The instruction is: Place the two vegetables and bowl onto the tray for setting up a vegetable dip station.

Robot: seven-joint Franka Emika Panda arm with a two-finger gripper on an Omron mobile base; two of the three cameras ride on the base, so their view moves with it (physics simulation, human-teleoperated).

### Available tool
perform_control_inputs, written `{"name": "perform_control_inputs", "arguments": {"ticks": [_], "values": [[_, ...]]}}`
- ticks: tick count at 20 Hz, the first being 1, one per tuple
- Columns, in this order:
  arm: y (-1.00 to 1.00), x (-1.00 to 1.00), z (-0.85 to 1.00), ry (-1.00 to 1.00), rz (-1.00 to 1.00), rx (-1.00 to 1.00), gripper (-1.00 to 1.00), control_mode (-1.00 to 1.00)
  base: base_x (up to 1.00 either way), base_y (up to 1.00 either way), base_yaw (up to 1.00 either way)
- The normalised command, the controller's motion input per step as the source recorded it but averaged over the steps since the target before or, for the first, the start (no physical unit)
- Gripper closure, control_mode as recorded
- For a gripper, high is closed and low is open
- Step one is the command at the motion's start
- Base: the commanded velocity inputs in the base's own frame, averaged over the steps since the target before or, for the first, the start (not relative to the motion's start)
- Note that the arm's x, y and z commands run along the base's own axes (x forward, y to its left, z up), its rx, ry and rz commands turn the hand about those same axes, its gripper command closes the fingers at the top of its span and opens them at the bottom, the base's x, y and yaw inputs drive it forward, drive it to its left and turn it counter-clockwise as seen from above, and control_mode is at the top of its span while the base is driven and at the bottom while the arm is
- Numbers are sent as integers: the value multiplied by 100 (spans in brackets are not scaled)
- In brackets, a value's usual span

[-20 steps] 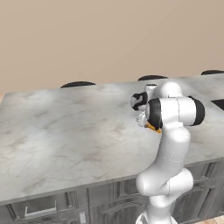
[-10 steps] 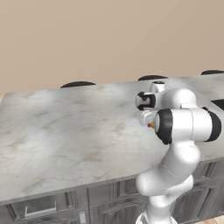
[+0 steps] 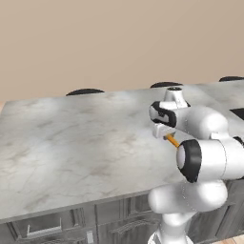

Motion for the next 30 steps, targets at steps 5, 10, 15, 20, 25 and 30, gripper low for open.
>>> {"name": "perform_control_inputs", "arguments": {"ticks": [5,10,15,20,25,30], "values": [[13,-46,28,-2,0,-14,100,-100,0,0,0],[14,-32,19,0,2,-8,100,-100,0,0,0],[12,-32,19,0,5,0,100,-100,0,0,0],[12,-32,17,0,9,2,100,-100,0,0,0],[15,-18,9,0,8,2,100,-100,0,0,0],[13,-10,5,0,7,1,100,-100,0,0,0]]}}
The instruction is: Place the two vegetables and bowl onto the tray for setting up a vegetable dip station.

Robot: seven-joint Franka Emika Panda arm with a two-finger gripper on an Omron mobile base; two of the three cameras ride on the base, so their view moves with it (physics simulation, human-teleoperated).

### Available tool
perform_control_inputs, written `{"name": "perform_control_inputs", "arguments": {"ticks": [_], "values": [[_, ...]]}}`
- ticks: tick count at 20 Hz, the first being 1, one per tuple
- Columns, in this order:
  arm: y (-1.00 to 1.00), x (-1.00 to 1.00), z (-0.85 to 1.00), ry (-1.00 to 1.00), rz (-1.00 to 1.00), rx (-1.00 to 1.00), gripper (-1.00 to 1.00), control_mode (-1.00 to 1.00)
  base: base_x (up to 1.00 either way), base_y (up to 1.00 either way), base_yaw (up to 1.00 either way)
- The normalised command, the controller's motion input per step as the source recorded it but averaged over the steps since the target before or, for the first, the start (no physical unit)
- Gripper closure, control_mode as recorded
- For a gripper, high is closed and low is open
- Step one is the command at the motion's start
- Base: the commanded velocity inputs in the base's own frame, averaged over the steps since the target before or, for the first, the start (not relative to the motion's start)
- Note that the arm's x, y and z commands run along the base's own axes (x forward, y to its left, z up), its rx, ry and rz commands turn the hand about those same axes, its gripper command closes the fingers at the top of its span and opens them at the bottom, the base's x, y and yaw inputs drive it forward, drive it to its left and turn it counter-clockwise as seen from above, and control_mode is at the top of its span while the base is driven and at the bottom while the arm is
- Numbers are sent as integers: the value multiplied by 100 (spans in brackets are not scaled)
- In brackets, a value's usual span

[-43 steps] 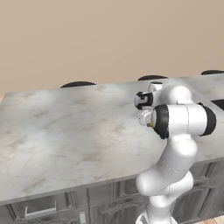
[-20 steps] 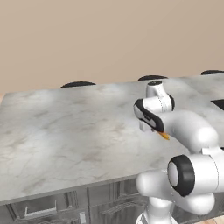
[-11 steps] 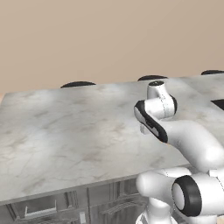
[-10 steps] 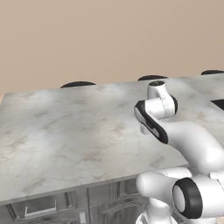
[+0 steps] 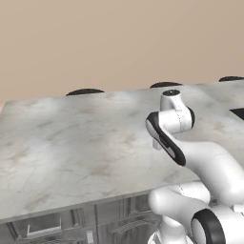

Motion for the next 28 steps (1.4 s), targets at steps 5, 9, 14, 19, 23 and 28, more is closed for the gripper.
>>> {"name": "perform_control_inputs", "arguments": {"ticks": [5,9,14,19,23,28], "values": [[2,-6,1,0,2,1,100,-100,0,0,0],[0,0,0,0,0,0,100,-100,0,0,0],[0,0,0,0,0,0,100,-100,0,0,0],[0,0,0,0,0,0,100,100,-7,-2,0],[0,0,0,0,0,0,100,100,-40,-10,-1],[0,0,0,0,0,0,100,100,-47,-12,-4]]}}
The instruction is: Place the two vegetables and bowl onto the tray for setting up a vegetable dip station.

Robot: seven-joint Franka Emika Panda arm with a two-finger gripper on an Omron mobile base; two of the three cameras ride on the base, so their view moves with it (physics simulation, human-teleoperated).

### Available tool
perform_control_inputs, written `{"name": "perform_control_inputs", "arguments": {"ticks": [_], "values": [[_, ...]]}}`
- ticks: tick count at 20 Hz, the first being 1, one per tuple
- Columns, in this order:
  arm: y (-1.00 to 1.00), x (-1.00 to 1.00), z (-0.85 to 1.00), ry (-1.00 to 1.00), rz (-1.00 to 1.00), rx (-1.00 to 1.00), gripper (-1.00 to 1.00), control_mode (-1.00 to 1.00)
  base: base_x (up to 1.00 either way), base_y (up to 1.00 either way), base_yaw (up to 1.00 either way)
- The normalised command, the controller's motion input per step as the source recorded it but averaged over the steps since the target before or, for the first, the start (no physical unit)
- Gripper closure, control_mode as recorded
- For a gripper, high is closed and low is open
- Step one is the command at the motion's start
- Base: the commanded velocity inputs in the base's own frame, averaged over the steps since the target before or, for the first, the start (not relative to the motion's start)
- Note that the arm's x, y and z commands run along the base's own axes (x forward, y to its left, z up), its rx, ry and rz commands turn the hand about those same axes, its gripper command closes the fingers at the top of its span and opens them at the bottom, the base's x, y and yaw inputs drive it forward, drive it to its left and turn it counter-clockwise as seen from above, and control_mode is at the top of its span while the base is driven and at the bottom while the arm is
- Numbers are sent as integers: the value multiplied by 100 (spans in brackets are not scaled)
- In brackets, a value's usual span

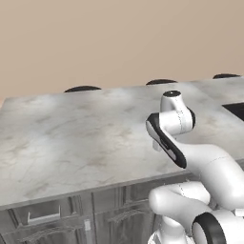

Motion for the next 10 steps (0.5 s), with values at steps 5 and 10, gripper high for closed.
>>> {"name": "perform_control_inputs", "arguments": {"ticks": [5,10], "values": [[0,0,0,0,0,0,100,100,-25,-24,-12],[0,0,0,0,0,0,100,100,-1,-57,-2]]}}
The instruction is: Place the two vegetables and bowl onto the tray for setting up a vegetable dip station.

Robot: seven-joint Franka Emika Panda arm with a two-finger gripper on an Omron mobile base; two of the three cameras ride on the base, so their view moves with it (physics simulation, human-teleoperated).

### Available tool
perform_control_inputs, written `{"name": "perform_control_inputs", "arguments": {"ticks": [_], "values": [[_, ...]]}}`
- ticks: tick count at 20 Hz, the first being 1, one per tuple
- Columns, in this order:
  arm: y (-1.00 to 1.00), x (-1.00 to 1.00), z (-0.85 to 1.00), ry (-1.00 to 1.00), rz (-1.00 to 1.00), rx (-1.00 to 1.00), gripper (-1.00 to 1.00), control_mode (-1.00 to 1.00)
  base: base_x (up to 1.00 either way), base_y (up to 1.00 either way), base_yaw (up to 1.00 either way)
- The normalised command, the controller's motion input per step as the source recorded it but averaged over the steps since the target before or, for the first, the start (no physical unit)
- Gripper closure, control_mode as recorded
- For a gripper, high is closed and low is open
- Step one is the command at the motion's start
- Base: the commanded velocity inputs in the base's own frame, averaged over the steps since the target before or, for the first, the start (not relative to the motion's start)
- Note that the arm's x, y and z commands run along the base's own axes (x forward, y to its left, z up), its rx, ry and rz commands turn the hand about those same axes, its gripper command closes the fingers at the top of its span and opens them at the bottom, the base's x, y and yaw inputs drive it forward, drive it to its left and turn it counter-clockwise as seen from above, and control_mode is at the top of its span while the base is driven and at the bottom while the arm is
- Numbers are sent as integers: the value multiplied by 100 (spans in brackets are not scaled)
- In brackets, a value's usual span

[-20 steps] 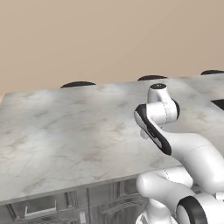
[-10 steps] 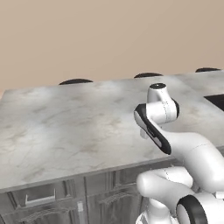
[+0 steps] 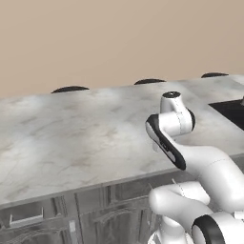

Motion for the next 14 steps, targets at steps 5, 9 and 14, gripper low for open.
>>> {"name": "perform_control_inputs", "arguments": {"ticks": [5,9,14], "values": [[0,0,0,0,0,0,100,100,0,-62,0],[0,0,0,0,0,0,100,100,0,-63,0],[0,0,0,0,0,0,100,100,0,-63,0]]}}
